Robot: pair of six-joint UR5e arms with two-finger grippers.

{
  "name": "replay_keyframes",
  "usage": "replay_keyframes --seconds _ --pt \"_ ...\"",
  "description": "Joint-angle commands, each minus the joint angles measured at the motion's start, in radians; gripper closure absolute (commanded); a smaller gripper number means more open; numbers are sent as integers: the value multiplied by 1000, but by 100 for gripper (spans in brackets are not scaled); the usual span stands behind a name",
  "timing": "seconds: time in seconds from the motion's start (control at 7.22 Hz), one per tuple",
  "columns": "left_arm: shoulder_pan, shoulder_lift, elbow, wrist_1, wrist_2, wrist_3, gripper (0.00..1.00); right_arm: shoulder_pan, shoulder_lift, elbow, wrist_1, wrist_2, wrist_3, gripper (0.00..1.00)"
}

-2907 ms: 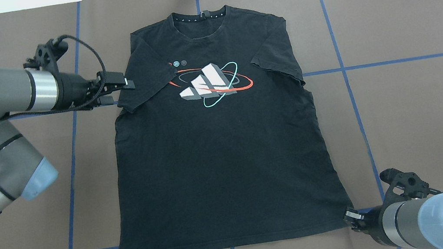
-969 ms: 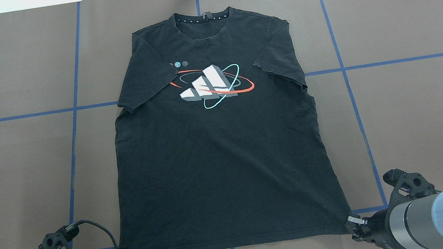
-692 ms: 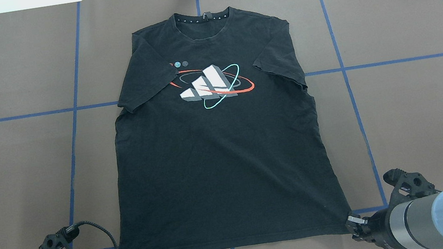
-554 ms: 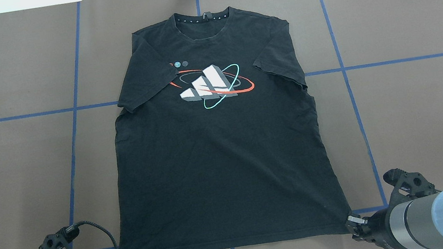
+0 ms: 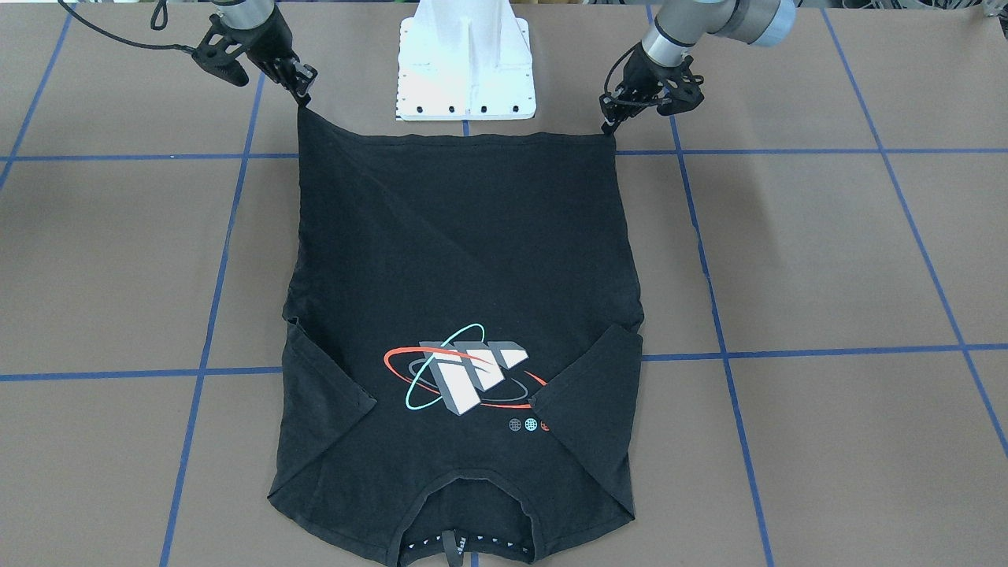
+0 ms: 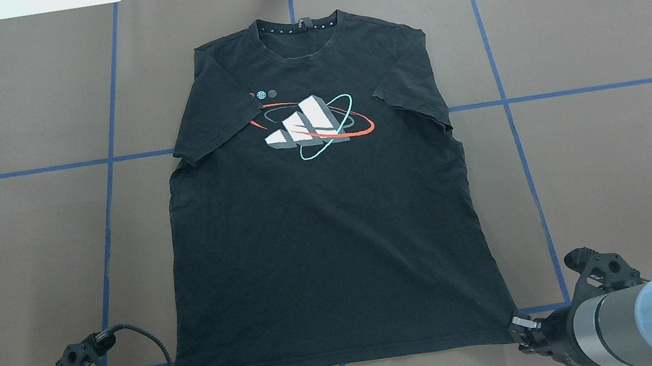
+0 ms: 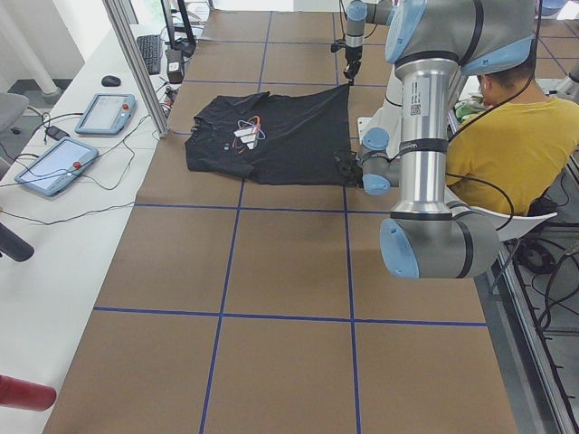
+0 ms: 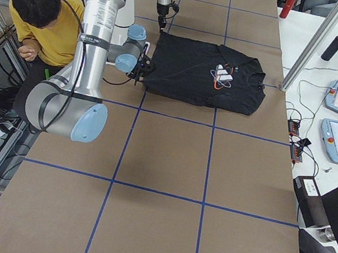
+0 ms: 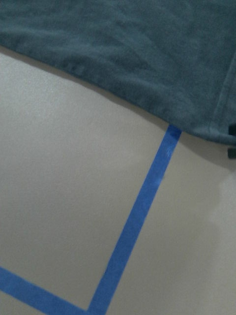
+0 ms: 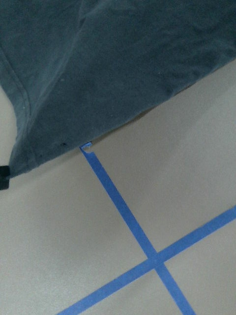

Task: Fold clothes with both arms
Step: 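Grasp both hem corners with the left and right grippers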

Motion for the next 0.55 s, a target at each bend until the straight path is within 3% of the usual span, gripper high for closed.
replay_keyframes --seconds 0.0,0.42 --pt "-7 2 -34 1 0 -2 100 2 -2 -1 2 0 0 100" --pt "-3 83 -220 33 -11 -5 100 12 -55 52 2 12 -2 100"
